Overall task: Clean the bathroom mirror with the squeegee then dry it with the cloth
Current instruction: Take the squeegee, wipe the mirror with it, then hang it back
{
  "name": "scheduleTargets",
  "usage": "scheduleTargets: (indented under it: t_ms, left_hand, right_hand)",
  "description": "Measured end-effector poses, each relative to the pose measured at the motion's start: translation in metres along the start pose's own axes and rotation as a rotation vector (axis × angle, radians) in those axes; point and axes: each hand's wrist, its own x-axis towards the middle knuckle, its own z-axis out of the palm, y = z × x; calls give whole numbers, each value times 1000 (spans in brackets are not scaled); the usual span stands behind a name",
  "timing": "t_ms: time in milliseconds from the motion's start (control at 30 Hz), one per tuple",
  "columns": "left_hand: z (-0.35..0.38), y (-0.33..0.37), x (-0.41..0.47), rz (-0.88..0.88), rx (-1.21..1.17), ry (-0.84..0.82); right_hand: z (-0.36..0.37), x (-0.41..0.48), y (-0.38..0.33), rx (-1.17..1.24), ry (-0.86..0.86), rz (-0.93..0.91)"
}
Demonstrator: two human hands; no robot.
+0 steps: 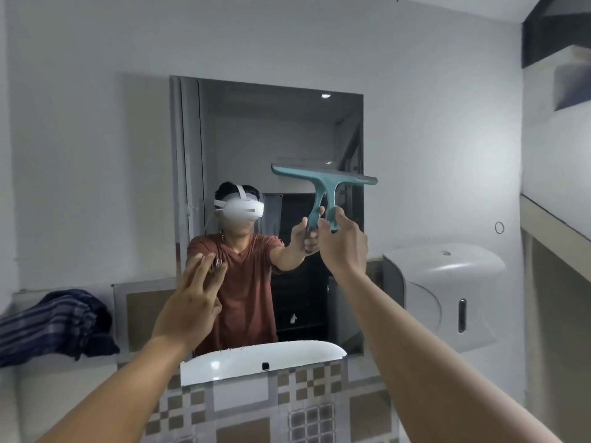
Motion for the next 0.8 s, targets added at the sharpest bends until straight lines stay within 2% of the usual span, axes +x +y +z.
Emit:
scheduleTargets:
  t_ms: [167,467,633,733,800]
  left_hand:
    - [2,3,1,-3,15,36]
    - [5,2,0,-7,-14,-17]
    - [3,-4,-9,-23,13,30]
    - [9,-5,-20,-15,26,16]
    - [13,-4,-24,-24,24,-7]
  right_hand:
    - [28,-24,-10,158,-12,87]
    - [69,-50,-47,485,5,268]
    - [84,-59,-62,543,-11,279]
    - [94,-68,-65,433,-83,196]
    - [95,-75,-68,455,-149,146]
